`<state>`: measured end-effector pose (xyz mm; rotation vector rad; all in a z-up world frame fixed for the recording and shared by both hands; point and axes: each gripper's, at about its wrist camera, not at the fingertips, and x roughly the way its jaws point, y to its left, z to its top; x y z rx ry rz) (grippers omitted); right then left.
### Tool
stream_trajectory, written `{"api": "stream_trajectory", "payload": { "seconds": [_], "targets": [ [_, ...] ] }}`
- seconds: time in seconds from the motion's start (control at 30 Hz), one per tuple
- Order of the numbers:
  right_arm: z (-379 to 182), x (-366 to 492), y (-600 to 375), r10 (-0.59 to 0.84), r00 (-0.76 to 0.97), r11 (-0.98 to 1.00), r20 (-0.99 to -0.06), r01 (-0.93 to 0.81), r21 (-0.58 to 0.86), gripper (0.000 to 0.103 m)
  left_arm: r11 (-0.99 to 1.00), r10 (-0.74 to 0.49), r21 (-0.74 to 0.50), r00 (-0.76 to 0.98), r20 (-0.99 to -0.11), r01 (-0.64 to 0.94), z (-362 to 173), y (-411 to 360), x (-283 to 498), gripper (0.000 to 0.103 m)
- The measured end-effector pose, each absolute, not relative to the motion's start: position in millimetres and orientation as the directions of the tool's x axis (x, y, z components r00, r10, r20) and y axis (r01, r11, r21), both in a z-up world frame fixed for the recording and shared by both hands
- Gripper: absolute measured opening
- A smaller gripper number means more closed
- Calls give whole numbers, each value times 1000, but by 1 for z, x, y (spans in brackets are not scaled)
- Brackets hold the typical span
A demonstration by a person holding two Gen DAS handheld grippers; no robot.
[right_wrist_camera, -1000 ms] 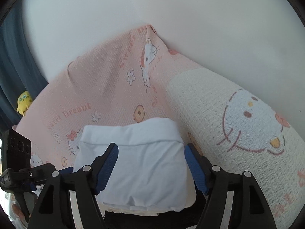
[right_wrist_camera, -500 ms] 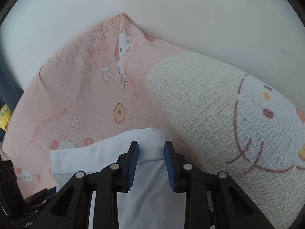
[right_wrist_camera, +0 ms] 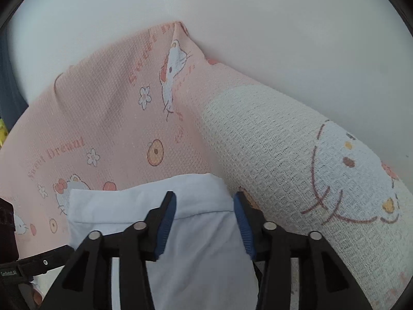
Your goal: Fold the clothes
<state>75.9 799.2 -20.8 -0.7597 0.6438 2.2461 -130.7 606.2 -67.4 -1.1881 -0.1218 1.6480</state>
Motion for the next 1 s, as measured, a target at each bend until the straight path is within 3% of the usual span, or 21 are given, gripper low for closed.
{"api": "stream_trajectory", "payload": {
  "seconds": [0.1,0.2,0.27,0.47,0.7,0.87,1.0],
  "targets": [
    [-7,86,789,449,-624,-652,-639,-718,243,64,-449,765,-534,1,-645,-717,-49,588,-128,55],
    [3,91,775,444,-625,-659,-642,-713,237,67,-452,765,-529,-7,-644,-718,-37,564,-127,66],
    [9,95,764,442,-631,-664,-638,-708,240,67,-447,767,-503,-27,-642,-740,-29,545,-124,66],
    [22,107,717,408,-662,-693,-629,-673,259,68,-472,663,-255,-150,-734,-844,-20,488,-101,66],
    [43,123,663,345,-681,-711,-645,-639,294,70,-498,606,-166,-205,-769,-851,-9,390,-68,66],
    [74,128,611,300,-692,-785,-657,-570,242,71,-503,593,-83,-274,-757,-860,15,319,-49,66],
    [95,138,561,392,-668,-834,-632,-548,61,71,-500,581,61,-386,-717,-864,35,270,-27,66]
  ]
}}
